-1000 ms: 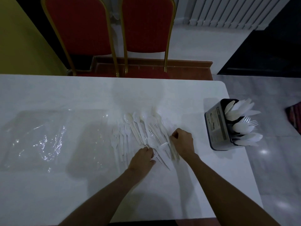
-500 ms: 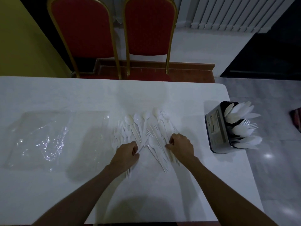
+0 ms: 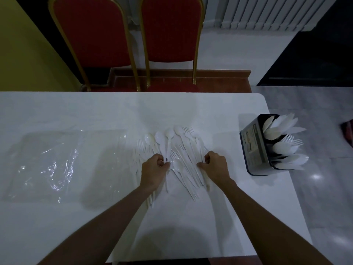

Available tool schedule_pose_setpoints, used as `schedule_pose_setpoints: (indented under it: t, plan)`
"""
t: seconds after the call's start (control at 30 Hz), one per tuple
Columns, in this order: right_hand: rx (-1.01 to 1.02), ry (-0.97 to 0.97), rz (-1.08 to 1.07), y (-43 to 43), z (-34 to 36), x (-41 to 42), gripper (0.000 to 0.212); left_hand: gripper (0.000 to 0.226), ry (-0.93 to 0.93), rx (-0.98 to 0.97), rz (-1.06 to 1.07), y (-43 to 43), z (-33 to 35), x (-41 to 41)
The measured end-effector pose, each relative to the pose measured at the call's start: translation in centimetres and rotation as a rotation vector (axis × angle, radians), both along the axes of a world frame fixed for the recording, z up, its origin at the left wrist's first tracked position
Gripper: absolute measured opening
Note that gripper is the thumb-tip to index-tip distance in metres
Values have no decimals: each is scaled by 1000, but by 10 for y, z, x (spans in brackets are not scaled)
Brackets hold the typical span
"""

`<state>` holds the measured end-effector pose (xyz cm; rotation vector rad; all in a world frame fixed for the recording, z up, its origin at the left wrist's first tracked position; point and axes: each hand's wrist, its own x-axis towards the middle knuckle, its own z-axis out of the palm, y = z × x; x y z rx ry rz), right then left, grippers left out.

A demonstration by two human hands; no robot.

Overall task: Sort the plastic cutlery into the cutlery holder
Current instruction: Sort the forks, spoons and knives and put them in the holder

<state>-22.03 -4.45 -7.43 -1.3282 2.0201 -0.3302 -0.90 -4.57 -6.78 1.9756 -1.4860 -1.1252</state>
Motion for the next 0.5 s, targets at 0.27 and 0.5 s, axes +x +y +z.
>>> schedule_pose_setpoints:
  t: [0.27,0.5]
  plan:
    - [11,18,-69,-7,1,-23,40,19,144,36,-2,-8,3,-32]
    - [68,-226,-202,-3,11,-49,28,19,158,92,-47,-13,3,-66]
